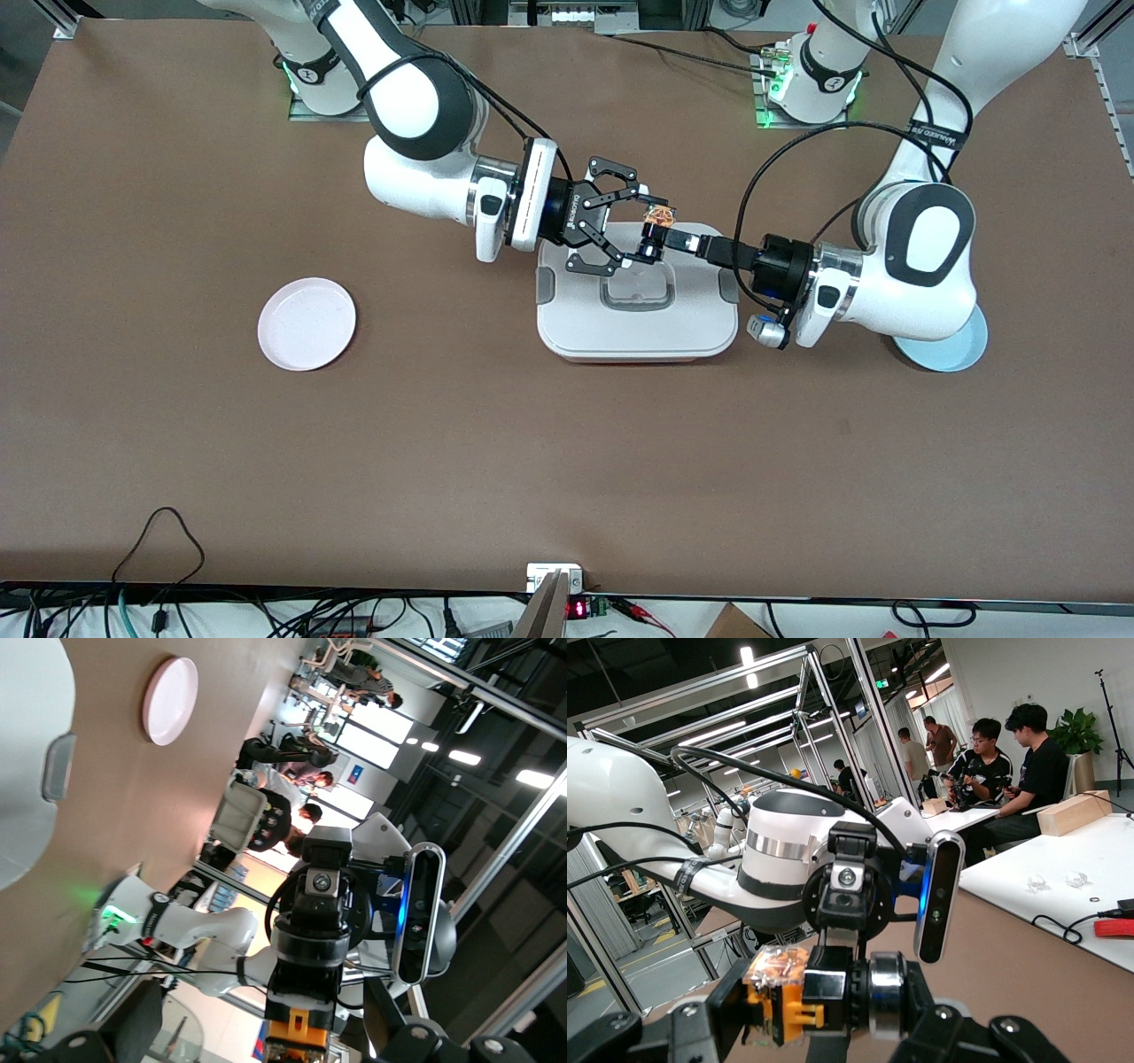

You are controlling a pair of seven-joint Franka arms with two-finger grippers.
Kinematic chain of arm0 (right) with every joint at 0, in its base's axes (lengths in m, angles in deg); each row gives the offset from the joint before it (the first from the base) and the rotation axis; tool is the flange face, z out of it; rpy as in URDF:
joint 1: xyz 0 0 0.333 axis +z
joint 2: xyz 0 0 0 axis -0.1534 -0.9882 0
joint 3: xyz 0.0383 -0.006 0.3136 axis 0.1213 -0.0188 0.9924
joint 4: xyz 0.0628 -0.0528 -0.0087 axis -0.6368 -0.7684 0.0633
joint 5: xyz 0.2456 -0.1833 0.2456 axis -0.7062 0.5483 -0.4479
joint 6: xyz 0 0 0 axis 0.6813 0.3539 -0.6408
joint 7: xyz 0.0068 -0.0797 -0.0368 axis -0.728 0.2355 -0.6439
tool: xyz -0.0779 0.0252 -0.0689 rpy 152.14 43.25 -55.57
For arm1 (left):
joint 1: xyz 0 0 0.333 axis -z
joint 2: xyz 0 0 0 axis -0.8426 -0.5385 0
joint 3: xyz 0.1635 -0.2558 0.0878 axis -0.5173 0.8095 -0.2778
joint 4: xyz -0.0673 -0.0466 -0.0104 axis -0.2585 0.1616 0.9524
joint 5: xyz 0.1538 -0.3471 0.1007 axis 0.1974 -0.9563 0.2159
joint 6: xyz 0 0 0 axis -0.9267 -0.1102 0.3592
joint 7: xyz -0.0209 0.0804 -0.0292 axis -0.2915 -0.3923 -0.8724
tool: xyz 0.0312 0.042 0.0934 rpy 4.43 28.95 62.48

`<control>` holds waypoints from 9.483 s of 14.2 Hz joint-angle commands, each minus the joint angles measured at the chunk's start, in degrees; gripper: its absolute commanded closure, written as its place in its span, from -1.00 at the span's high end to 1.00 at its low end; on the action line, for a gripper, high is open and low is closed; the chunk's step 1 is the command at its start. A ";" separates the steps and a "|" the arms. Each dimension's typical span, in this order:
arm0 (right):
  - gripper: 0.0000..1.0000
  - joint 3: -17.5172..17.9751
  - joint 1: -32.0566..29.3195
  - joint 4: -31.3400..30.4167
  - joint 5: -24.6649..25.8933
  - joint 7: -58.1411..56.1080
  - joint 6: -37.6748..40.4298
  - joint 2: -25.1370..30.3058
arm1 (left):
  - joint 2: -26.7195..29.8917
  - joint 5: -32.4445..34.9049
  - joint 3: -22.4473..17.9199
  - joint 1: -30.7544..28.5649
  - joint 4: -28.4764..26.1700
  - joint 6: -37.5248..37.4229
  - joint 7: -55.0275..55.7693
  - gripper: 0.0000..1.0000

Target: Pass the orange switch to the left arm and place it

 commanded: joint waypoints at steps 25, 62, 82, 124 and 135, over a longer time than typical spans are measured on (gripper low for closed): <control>1.00 -0.74 -9.58 1.27 15.66 12.23 9.14 2.93 | 2.56 11.64 0.49 -6.45 0.43 -6.62 -4.97 -0.77; 1.00 -8.21 -31.22 4.88 115.07 95.47 47.58 20.25 | -1.74 110.11 0.58 -30.37 -18.11 48.82 -81.08 -0.81; 1.00 -8.12 -31.13 4.88 115.08 95.21 47.58 20.34 | 4.93 108.56 14.18 -33.09 -8.11 24.70 -72.13 1.00; 1.00 -8.30 -31.22 4.70 114.81 95.30 48.89 20.60 | 28.66 79.44 -21.39 7.16 1.14 2.69 0.30 1.00; 1.00 -7.06 -31.04 4.53 115.08 95.30 49.51 21.13 | 24.62 80.22 -21.66 9.53 4.82 2.61 1.36 1.00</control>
